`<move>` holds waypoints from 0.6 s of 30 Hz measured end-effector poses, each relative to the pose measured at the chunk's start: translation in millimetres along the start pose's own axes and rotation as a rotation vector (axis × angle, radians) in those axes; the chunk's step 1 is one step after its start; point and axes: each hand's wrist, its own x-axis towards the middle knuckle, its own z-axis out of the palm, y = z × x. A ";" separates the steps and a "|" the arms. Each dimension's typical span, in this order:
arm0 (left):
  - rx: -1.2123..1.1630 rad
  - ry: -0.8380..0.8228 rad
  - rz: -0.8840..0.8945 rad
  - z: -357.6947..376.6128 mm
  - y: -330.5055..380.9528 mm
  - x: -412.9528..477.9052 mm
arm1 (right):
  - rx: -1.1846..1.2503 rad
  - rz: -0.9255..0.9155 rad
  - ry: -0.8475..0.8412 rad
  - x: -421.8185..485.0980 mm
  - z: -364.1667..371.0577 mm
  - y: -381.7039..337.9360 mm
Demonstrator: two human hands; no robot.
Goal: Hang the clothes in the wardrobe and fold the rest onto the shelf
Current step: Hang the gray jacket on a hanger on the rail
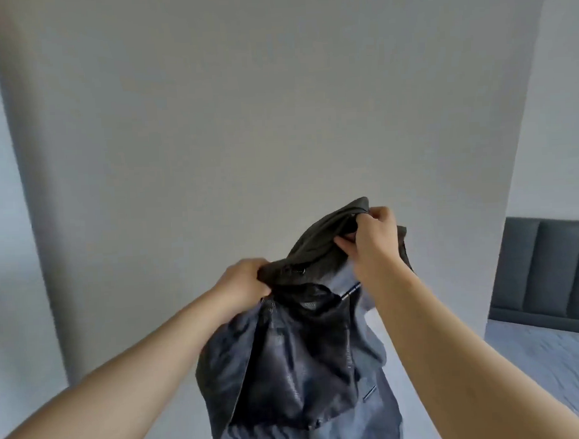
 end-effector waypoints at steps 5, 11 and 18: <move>-0.422 0.464 -0.021 -70.1 23.4 9.6 | -0.305 0.017 -0.303 -7.1 33.9 36.1; -0.592 0.746 0.054 -140.7 61.3 -2.9 | -0.347 -0.262 -0.713 -28.3 77.9 50.1; -0.716 0.865 -0.008 -171.7 53.1 -31.4 | -0.109 -0.069 -1.372 -83.3 123.3 82.3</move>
